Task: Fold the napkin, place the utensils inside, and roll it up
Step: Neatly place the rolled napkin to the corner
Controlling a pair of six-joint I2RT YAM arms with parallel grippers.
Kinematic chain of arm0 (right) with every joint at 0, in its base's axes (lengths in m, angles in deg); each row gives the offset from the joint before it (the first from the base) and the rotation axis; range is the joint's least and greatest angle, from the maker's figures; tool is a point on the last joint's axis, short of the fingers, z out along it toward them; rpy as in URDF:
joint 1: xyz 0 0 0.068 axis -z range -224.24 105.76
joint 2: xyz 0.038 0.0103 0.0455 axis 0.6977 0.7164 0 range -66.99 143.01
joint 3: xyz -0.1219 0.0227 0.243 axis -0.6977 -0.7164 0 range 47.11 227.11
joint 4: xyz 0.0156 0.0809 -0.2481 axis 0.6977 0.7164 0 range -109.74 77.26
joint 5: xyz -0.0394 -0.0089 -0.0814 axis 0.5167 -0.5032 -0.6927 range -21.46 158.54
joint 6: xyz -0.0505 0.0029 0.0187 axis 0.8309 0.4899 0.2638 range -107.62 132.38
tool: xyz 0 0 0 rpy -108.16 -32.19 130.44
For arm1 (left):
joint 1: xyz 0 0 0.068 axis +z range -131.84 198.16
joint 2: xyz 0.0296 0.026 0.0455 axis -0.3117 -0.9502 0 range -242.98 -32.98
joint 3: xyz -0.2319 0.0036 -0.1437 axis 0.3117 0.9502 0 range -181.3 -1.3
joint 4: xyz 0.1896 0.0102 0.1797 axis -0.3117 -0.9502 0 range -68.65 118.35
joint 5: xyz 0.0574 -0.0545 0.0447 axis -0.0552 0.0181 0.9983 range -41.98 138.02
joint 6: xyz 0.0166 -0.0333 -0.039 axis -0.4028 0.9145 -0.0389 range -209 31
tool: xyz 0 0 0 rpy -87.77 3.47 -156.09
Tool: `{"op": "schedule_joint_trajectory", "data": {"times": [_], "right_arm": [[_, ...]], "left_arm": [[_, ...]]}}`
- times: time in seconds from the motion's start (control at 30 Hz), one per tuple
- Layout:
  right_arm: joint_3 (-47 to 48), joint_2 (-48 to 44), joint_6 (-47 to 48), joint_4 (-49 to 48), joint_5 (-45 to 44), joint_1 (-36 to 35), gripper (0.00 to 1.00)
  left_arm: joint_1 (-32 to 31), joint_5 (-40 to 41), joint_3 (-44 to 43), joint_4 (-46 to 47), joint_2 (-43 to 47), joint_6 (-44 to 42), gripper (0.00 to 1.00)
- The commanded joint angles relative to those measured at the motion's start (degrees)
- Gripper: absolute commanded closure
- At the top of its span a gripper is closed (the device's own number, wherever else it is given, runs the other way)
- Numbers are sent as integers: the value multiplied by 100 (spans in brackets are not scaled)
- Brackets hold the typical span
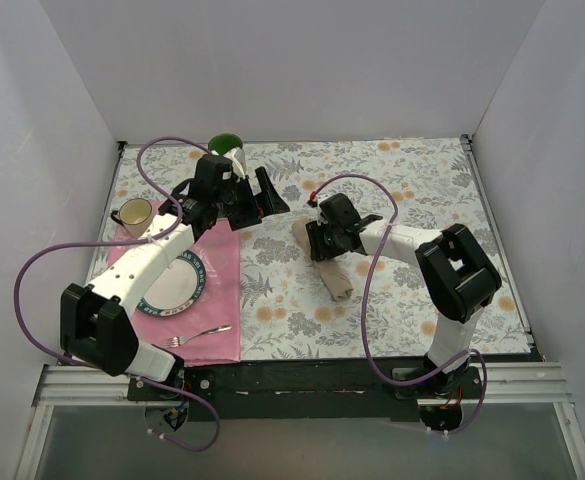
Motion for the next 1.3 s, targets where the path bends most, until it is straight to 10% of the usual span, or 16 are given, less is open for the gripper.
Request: {"op": "schedule_joint_trajectory", "data": {"times": [0.0,1.27], "right_arm": [[-312,-152,-263,166,-568,-43,50],[-1218,-1075,2084,500,-1879,4262,50]], "left_arm": [[34,-115,40,79,371,3,8],[-27,-1592,339,527,178,170,8]]}}
